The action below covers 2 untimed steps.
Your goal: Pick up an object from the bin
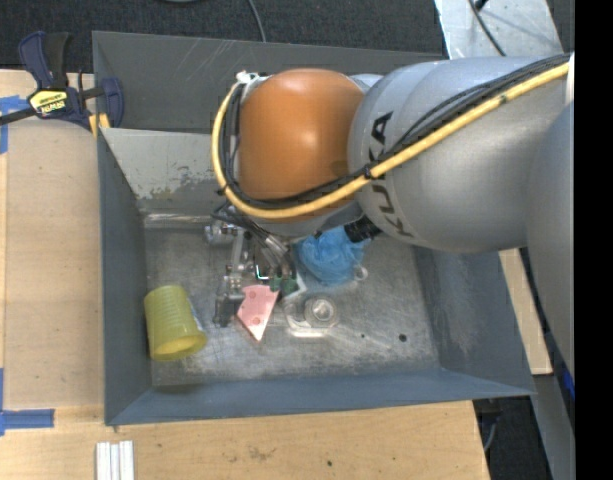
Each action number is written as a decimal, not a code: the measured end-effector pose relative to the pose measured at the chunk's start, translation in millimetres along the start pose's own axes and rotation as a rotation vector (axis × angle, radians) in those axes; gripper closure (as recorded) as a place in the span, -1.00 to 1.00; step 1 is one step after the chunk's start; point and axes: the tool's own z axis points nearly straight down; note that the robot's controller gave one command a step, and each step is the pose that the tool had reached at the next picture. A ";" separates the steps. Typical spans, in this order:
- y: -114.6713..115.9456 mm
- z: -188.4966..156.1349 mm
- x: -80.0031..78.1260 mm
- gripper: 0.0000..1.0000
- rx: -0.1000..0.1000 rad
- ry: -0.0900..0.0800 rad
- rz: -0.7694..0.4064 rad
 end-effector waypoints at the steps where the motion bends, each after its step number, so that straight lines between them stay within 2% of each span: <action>1: -1.1 -4.3 -2.0 -1.00 -0.002 -0.008 0.003; 2: 20.4 26.2 9.8 -1.00 -0.001 -0.010 -0.066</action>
Offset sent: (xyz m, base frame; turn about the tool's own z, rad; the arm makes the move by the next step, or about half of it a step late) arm -0.0230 0.0407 -0.0548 -0.1284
